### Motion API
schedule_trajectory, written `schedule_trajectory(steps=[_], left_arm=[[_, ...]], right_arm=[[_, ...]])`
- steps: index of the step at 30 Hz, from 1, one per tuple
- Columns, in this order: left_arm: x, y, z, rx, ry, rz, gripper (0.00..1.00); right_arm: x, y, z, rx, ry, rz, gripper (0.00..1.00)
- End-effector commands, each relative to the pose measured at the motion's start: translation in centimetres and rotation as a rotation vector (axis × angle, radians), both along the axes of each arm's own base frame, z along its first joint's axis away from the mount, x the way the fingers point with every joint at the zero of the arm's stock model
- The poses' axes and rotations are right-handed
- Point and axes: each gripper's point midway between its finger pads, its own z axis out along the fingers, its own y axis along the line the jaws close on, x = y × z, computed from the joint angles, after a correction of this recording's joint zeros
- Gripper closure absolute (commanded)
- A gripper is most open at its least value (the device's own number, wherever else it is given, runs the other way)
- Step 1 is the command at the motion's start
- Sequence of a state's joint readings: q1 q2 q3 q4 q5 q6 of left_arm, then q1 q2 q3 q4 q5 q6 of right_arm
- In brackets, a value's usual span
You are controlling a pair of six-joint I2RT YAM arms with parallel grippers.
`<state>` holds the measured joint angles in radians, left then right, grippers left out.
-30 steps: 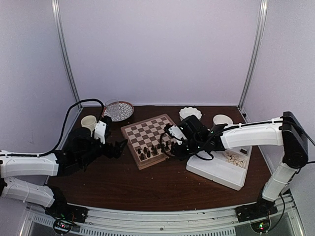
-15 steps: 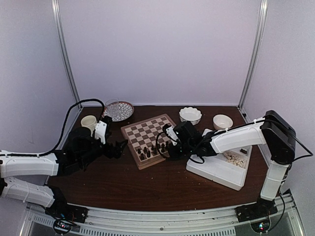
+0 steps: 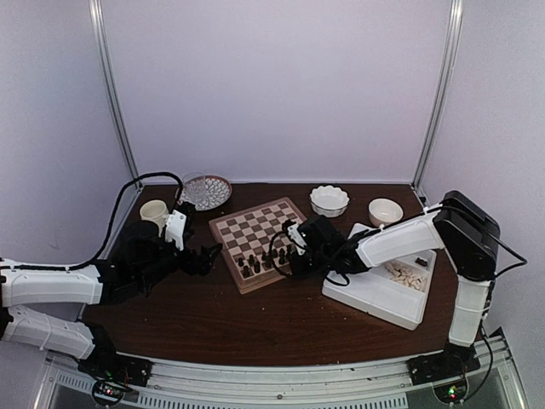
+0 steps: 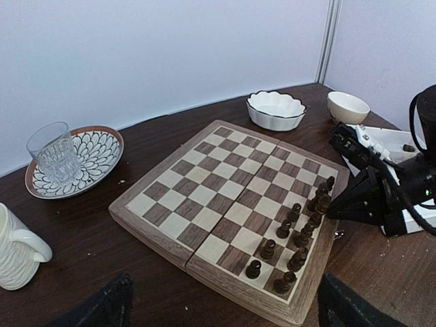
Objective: Set up the chess pieces on the board
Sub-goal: Adjust the queen at e8.
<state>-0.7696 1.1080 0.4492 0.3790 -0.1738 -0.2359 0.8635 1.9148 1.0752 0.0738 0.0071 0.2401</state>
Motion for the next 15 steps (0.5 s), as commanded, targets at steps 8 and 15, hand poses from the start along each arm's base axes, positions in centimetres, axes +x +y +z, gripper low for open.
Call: schedule_trajectory(steps=[8, 15], left_arm=[[0.2, -0.5, 1.7, -0.031, -0.031, -0.011, 0.06], [0.2, -0.5, 1.7, -0.03, -0.032, -0.01, 0.06]], right_arm=[[1.1, 0.8, -1.1, 0.002, 0.012, -0.012, 1.0], [1.3, 1.0, -1.5, -0.004, 0.016, -0.011, 1.0]])
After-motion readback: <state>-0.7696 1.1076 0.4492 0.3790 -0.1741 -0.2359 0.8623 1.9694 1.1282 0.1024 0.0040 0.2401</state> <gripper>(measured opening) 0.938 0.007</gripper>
